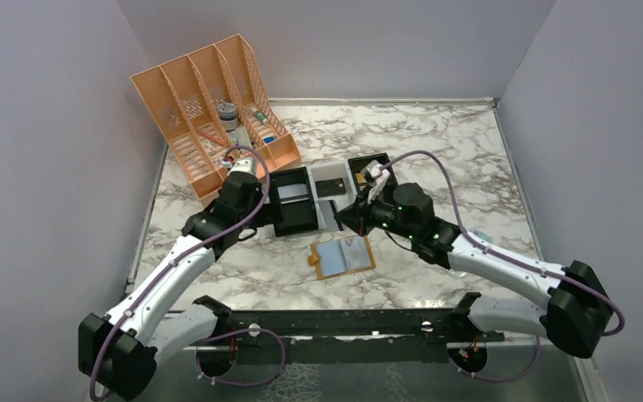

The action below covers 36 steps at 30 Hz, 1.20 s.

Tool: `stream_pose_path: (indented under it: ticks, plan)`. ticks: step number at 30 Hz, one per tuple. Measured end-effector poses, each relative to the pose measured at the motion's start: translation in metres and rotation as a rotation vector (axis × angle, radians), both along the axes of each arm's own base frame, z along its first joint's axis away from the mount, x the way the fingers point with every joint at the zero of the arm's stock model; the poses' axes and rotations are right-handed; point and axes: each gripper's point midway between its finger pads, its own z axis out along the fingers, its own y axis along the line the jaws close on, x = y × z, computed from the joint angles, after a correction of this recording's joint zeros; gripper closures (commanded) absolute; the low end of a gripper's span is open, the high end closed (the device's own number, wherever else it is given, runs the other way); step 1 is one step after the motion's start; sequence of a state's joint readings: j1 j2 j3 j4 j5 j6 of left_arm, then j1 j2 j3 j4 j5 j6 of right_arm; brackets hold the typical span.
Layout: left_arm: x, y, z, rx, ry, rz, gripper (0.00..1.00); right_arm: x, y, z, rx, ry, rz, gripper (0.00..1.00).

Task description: Take the credit cards out of the card holder

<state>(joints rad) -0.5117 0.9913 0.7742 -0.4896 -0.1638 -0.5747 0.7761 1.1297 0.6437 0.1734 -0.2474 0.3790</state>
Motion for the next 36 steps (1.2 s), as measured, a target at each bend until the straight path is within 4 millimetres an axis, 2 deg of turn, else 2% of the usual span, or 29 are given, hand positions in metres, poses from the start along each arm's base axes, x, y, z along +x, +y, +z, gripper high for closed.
stream_pose_path:
  ticks: [2,7,9,17,21,28,36]
  plan:
    - [0.003,0.017,0.005,0.005,-0.006,0.049,0.01,0.000,0.016,0.003,-0.043,-0.064,0.021,0.99]
    - [0.001,0.050,0.012,0.051,-0.018,0.137,0.01,0.012,0.050,-0.002,-0.188,-0.222,0.037,0.99]
    - [-0.004,0.062,0.016,0.088,-0.041,0.170,0.01,0.020,0.058,-0.006,-0.250,-0.286,0.043,0.98]
    - [-0.014,0.088,0.046,0.095,-0.191,0.265,0.01,0.048,0.079,-0.020,-0.438,-0.568,0.163,0.99]
    - [-0.015,0.095,0.053,0.103,-0.224,0.297,0.01,0.055,0.089,-0.023,-0.480,-0.700,0.223,0.99]
    - [-0.018,0.101,0.058,0.107,-0.252,0.323,0.01,0.080,0.119,-0.028,-0.542,-0.795,0.261,0.99]
    - [-0.020,0.104,0.063,0.098,-0.274,0.331,0.01,0.107,0.134,-0.054,-0.675,-0.857,0.279,0.99]
